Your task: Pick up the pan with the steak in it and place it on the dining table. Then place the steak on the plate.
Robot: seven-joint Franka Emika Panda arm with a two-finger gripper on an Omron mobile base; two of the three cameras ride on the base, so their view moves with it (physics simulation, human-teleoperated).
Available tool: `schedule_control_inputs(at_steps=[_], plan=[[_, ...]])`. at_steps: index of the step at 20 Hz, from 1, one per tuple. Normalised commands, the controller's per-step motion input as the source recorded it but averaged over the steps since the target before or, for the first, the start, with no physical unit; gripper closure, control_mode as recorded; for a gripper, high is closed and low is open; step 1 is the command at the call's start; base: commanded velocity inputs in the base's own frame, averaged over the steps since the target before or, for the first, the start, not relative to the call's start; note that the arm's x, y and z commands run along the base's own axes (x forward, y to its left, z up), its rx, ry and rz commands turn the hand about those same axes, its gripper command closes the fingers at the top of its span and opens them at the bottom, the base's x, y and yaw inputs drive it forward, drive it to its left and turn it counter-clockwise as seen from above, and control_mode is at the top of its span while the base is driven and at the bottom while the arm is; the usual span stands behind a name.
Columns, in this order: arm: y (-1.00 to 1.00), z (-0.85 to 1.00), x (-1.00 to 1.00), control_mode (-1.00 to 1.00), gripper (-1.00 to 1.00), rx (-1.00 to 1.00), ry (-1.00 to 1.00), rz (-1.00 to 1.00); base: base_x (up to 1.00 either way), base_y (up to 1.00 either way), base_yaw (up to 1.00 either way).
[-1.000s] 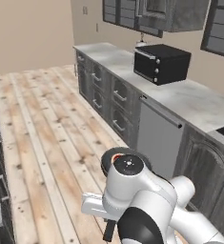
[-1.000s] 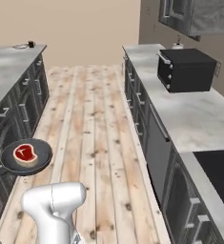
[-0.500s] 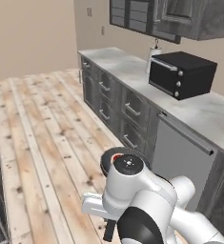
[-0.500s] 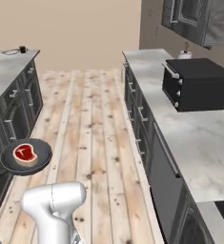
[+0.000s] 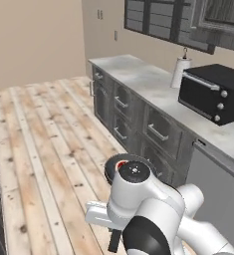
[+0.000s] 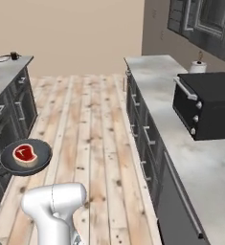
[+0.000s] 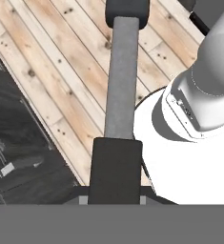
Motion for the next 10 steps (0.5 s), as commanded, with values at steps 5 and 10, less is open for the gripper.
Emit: schedule_control_inputs(at_steps=[5,10], plan=[[0.00,0.00,0.00,1.00,1.00,0.00,0.00,0.00,1.00,0.00,0.00],[0.00,0.00,0.00,1.00,1.00,0.00,0.00,0.00,1.00,0.00,0.00]])
